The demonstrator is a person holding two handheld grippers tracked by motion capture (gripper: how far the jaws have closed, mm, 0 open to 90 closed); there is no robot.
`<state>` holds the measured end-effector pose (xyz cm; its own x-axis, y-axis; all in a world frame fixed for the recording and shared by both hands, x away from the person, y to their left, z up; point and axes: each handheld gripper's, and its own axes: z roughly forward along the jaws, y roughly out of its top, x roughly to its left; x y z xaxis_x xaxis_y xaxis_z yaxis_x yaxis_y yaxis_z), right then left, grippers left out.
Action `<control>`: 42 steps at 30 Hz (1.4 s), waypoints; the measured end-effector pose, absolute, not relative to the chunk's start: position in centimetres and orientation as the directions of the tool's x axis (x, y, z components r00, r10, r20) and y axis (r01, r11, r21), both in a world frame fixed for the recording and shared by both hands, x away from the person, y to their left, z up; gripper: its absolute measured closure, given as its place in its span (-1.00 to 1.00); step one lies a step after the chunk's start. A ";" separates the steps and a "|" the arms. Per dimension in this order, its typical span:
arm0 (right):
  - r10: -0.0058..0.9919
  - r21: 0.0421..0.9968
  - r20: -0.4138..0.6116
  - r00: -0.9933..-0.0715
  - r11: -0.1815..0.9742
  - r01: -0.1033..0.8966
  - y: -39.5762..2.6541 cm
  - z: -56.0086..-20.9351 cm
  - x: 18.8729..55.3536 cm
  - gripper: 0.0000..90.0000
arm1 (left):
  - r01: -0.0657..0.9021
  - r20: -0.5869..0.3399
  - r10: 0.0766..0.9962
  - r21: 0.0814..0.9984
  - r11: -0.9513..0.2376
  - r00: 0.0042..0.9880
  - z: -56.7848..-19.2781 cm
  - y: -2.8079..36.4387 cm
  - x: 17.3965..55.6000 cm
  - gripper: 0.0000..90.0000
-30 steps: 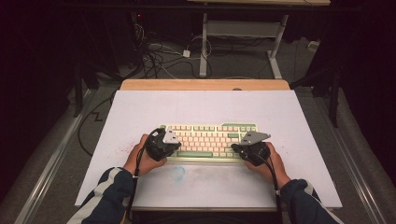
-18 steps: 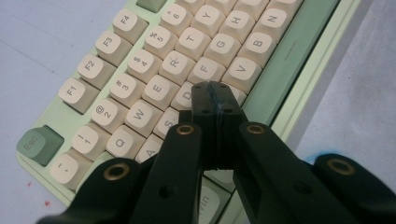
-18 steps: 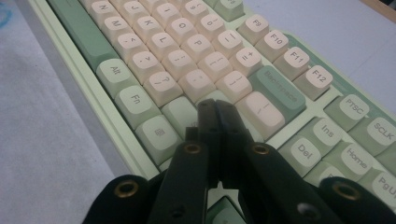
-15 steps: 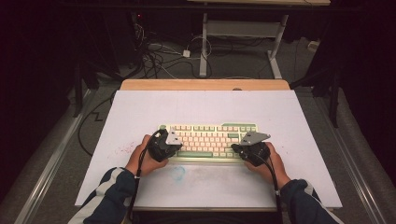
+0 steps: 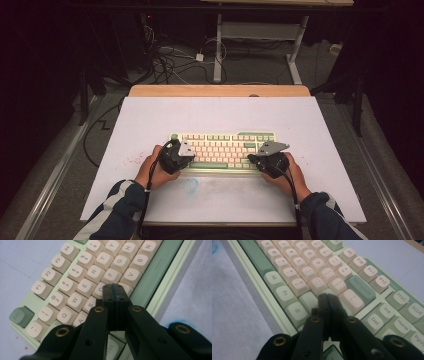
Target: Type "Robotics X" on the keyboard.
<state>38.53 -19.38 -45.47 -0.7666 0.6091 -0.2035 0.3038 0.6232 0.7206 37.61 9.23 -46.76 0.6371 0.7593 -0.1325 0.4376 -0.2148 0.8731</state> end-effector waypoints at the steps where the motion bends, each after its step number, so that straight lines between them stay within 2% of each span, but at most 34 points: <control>1: 0.610 0.721 -0.203 -0.766 0.622 0.305 -19.4 -45.5 38.5 1.00 | 0.433 -0.133 0.758 0.876 -0.211 0.638 -46.7 9.3 37.6 0.93; 23: 0.607 0.733 -0.212 -0.766 0.617 0.286 -19.3 -45.4 38.2 1.00 | 0.404 -0.129 0.757 0.895 -0.189 0.640 -45.9 9.5 37.6 0.87; 28: 0.610 0.746 -0.223 -0.761 0.609 0.270 -19.4 -44.9 38.1 1.00 | 0.376 -0.113 0.763 0.909 -0.179 0.636 -45.6 9.5 37.5 0.76; 34: 0.624 0.777 -0.227 -0.748 0.579 0.247 -19.7 -44.1 37.9 0.93 | 0.333 -0.090 0.773 0.929 -0.162 0.628 -45.3 9.6 37.6 0.52; 39: 0.639 0.794 -0.232 -0.734 0.561 0.237 -20.0 -43.5 37.8 0.79 | 0.296 -0.081 0.779 0.945 -0.139 0.622 -45.0 9.7 37.5 0.36; 42: 0.649 0.798 -0.241 -0.722 0.556 0.233 -20.0 -43.5 37.8 0.63 | 0.286 -0.070 0.785 0.948 -0.140 0.616 -45.0 9.6 37.5 0.22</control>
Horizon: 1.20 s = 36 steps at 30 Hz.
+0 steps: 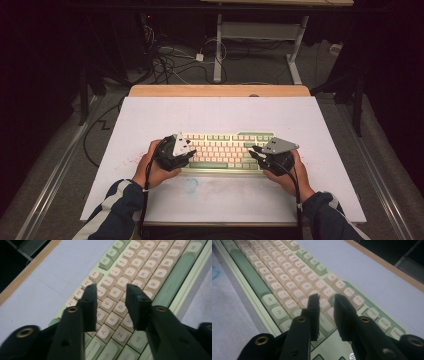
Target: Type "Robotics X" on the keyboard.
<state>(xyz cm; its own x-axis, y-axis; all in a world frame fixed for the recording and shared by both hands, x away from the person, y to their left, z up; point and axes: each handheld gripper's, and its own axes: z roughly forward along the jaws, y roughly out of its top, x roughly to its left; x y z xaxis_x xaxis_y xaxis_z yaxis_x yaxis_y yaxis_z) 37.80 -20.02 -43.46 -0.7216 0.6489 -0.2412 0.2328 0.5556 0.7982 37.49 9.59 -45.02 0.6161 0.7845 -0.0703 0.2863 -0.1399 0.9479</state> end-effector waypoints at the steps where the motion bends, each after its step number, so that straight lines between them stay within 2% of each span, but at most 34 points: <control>1: 0.647 0.799 -0.242 -0.723 0.555 0.230 -20.0 -43.5 37.8 0.59 | 0.281 -0.068 0.786 0.950 -0.138 0.615 -45.0 9.6 37.5 0.19; 6: 0.657 0.804 -0.254 -0.709 0.551 0.222 -20.0 -43.5 37.8 0.30 | 0.270 -0.073 0.785 0.955 -0.123 0.615 -44.8 9.5 37.3 -0.02; 11: 0.685 0.815 -0.260 -0.680 0.534 0.226 -20.0 -43.5 37.8 -0.03 | 0.266 -0.079 0.796 0.958 -0.105 0.600 -44.9 9.4 37.4 -0.34; 15: 0.699 0.817 -0.270 -0.663 0.531 0.227 -20.0 -43.5 37.9 -0.17 | 0.265 -0.092 0.804 0.961 -0.084 0.588 -45.0 9.3 37.5 -0.55; 24: 0.729 0.818 -0.277 -0.625 0.521 0.245 -19.6 -43.9 37.9 -0.56 | 0.246 -0.082 0.807 0.966 -0.080 0.584 -45.2 8.9 37.3 -0.65; 36: 0.725 0.821 -0.291 -0.625 0.525 0.226 -19.2 -43.8 37.6 -0.57 | 0.218 -0.061 0.818 0.973 -0.080 0.572 -45.2 8.8 37.1 -0.66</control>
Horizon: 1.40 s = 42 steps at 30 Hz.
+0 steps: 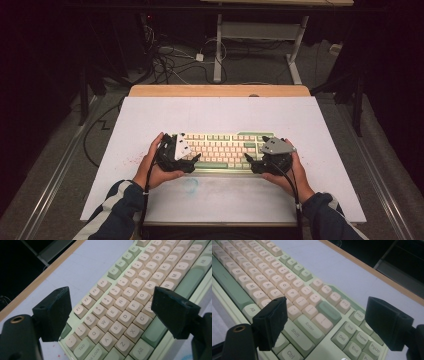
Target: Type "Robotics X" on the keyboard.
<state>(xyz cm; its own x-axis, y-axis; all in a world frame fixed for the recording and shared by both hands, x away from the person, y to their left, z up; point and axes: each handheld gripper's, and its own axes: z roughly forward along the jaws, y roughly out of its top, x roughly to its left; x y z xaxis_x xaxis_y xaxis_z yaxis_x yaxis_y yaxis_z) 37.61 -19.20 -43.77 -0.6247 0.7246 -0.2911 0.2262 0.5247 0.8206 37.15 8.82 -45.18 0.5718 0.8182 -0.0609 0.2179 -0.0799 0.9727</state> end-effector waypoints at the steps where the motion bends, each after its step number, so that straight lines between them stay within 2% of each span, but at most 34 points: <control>1: 0.722 0.820 -0.294 -0.626 0.527 0.223 -19.2 -43.8 37.6 -0.57 | 0.217 -0.057 0.820 0.973 -0.083 0.570 -45.2 8.8 37.1 -0.66; 15: 0.722 0.834 -0.303 -0.621 0.517 0.194 -19.0 -43.1 36.8 -0.56 | 0.185 -0.023 0.815 0.977 -0.104 0.579 -45.0 8.5 36.6 -0.66; 42: 0.729 0.855 -0.327 -0.602 0.500 0.140 -19.6 -41.8 34.5 -0.55 | 0.139 -0.010 0.802 0.986 -0.091 0.597 -44.1 8.9 34.6 -0.66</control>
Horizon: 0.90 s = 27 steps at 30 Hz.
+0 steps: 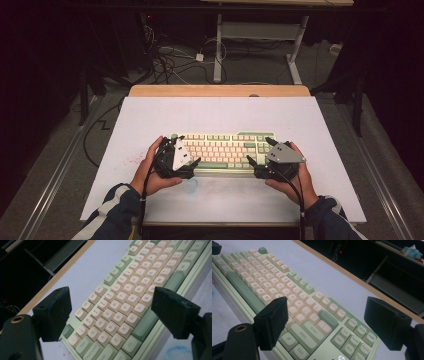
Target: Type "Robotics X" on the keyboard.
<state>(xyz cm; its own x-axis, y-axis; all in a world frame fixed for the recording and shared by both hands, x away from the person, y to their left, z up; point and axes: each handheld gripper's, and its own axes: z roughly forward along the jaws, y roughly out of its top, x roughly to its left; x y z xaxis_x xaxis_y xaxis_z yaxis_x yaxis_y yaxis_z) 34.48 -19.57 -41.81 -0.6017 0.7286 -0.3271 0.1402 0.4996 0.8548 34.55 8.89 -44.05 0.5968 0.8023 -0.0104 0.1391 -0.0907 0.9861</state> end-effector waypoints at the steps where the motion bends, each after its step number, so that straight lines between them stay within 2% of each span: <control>1: 0.728 0.855 -0.331 -0.601 0.501 0.136 -19.6 -41.8 34.4 -0.55 | 0.139 -0.010 0.801 0.986 -0.091 0.598 -44.0 8.9 34.5 -0.66; 17: 0.717 0.852 -0.370 -0.591 0.515 0.091 -19.8 -41.2 32.9 -0.53 | 0.106 0.016 0.794 0.989 -0.101 0.607 -44.1 9.6 33.3 -0.66; 27: 0.718 0.850 -0.369 -0.590 0.518 0.099 -20.1 -41.2 32.2 -0.53 | 0.105 0.011 0.795 0.990 -0.094 0.607 -44.3 10.4 32.5 -0.65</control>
<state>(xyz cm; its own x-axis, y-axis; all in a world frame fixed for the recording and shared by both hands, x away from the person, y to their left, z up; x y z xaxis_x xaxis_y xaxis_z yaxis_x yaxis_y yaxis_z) 32.17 -20.13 -41.21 -0.5899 0.7183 -0.3688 0.0990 0.5176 0.8499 32.50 10.44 -44.32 0.6070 0.7946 0.0111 0.1047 -0.0939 0.9901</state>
